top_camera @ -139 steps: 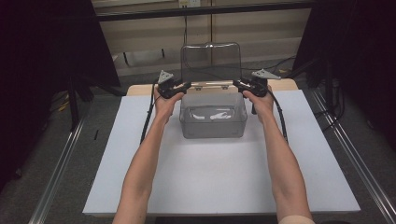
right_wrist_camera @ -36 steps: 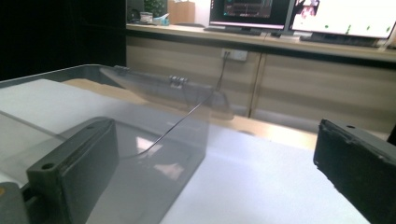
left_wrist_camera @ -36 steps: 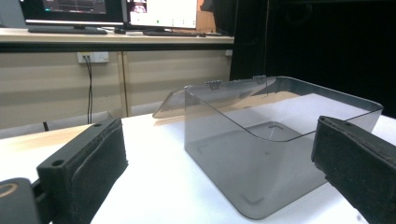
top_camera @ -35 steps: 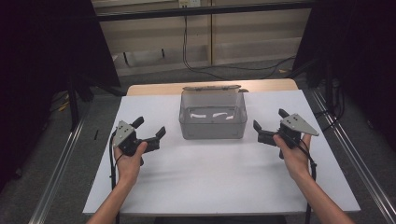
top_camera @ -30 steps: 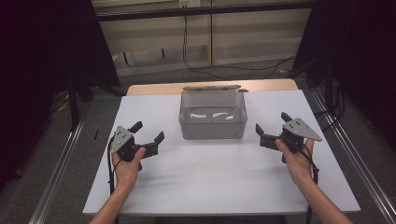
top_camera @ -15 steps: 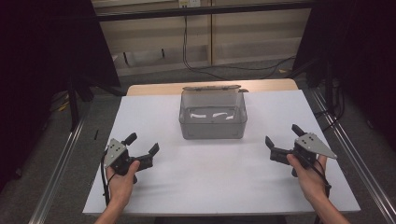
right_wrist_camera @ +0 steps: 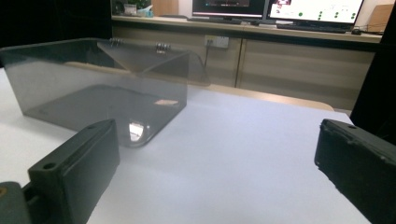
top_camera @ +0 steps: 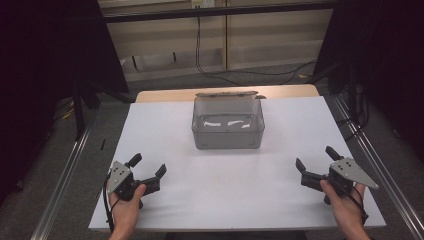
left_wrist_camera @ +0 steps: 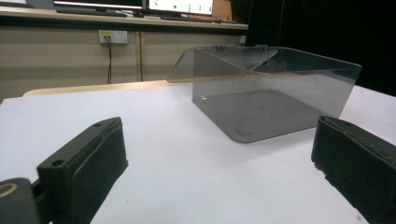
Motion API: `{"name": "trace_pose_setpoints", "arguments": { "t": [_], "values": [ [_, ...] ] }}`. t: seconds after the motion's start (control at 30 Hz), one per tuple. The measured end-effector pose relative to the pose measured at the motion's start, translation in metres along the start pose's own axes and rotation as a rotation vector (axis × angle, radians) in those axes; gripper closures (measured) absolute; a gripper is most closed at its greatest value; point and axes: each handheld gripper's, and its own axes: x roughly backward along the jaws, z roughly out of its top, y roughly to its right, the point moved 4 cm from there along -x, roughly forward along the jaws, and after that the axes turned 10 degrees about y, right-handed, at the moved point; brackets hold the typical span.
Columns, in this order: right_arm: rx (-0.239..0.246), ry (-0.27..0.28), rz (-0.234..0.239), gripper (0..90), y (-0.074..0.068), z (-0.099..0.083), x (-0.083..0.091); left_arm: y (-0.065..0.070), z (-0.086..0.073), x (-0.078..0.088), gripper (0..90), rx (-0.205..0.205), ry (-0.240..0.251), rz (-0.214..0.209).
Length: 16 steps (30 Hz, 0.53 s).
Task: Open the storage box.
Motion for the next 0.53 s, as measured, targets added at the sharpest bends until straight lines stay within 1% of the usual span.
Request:
{"name": "trace_pose_setpoints", "arguments": {
  "t": [0.1,0.2,0.27,0.33,0.4,0.47,0.53],
  "values": [
    [0.023,-0.002,-0.008,0.0,0.001,-0.004,0.007,0.000,-0.002,0.007,2.9,0.006,0.005,0.004],
    [0.010,0.011,-0.006,0.0,0.002,-0.006,0.013,-0.002,-0.006,0.008,2.9,0.023,-0.006,0.006],
    [0.005,0.022,-0.010,0.0,0.003,-0.006,0.013,-0.003,-0.006,0.008,2.9,0.015,-0.008,0.015],
    [0.009,0.018,-0.019,0.0,0.004,-0.007,0.013,-0.004,-0.008,0.007,2.9,0.027,-0.016,0.013],
    [-0.001,0.011,-0.024,0.0,0.003,-0.009,0.012,-0.004,-0.008,0.007,2.9,0.028,-0.021,0.014],
    [-0.005,0.018,-0.024,0.0,0.002,-0.009,0.010,-0.004,-0.008,0.006,2.9,0.037,-0.027,0.011],
    [-0.002,0.020,-0.023,0.0,0.001,-0.008,0.010,-0.005,-0.007,0.007,2.9,0.044,-0.029,0.017]
  ]
}}
